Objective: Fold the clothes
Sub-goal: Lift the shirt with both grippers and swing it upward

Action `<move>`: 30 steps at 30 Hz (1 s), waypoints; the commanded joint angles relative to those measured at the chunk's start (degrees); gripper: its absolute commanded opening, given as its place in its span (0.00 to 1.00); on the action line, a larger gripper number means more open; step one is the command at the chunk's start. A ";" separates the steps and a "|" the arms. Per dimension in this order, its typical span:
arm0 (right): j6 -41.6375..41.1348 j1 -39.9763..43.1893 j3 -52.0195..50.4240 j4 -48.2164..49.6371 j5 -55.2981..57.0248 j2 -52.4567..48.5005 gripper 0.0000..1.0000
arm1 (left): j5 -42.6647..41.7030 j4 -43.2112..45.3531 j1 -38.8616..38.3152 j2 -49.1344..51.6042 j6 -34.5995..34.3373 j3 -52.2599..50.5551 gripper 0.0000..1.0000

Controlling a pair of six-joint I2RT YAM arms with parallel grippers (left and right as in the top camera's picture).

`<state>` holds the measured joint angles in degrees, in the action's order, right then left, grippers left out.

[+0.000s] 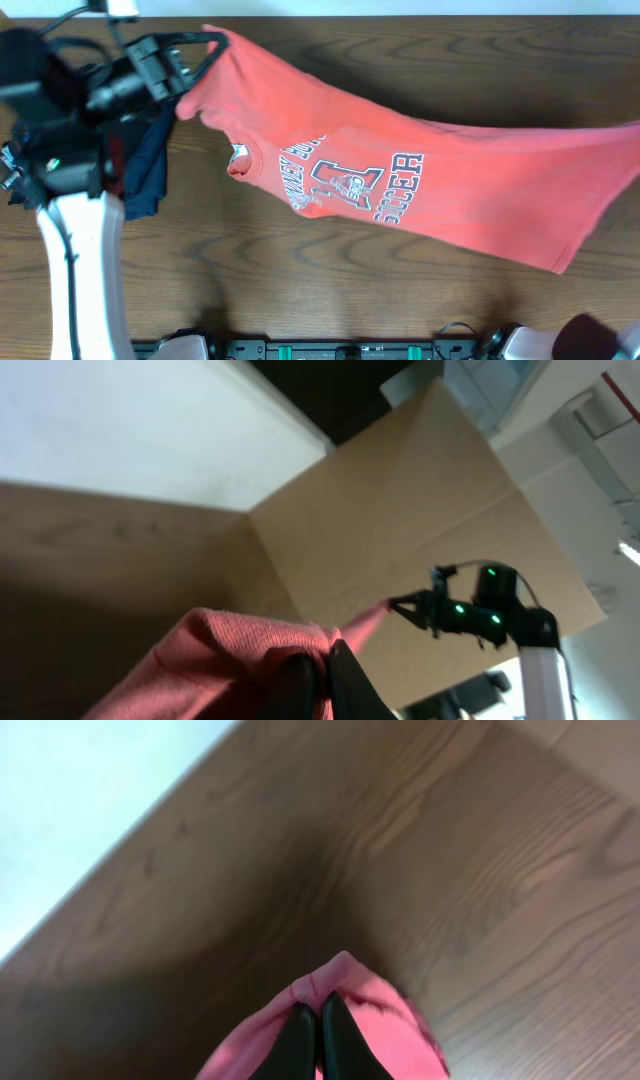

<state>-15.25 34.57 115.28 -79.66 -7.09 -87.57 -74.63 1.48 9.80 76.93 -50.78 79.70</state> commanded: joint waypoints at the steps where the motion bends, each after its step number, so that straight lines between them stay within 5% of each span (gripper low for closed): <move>1: 1.99 -1.40 0.31 0.26 -0.20 -0.33 0.01 | -0.44 0.31 -1.55 2.16 1.92 1.27 0.06; 6: 2.01 -1.42 0.33 1.01 1.29 0.11 0.01 | 5.31 -4.52 -1.53 2.67 6.75 1.27 0.06; 13: 2.03 -1.42 0.33 0.17 1.75 0.48 0.01 | 20.41 -24.11 -1.55 2.60 22.23 1.46 0.06; 20: 2.01 -0.48 1.22 0.37 2.40 3.10 0.01 | 45.72 -48.92 -2.32 2.36 38.93 12.07 0.06; 30: 2.05 0.79 3.50 -2.82 2.82 8.76 0.01 | 68.65 -69.05 -9.94 0.76 41.77 27.43 0.06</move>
<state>-13.98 34.70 117.14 -82.28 -6.35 -80.86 -18.11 -65.84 1.89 78.85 -11.81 105.06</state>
